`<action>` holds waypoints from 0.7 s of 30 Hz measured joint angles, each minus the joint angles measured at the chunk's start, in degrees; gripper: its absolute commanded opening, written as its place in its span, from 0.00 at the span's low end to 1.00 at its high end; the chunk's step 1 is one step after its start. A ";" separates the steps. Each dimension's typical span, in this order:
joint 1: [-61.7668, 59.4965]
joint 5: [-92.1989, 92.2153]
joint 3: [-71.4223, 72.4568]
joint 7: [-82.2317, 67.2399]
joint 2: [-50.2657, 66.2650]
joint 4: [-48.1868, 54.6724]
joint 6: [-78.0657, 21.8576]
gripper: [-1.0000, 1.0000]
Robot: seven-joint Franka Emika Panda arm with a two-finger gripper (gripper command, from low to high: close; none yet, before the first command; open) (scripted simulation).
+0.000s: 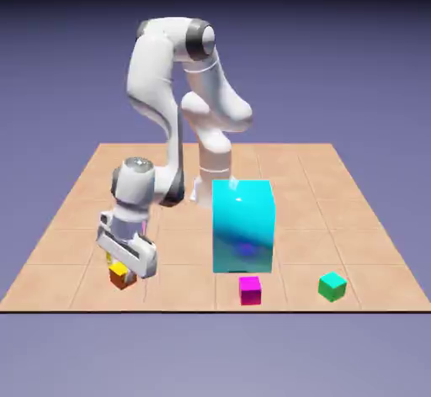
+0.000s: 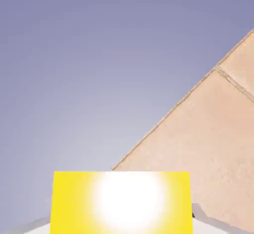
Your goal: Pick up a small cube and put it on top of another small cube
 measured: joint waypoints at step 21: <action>4.69 25.39 -12.57 -30.09 -2.92 -17.21 16.75 1.00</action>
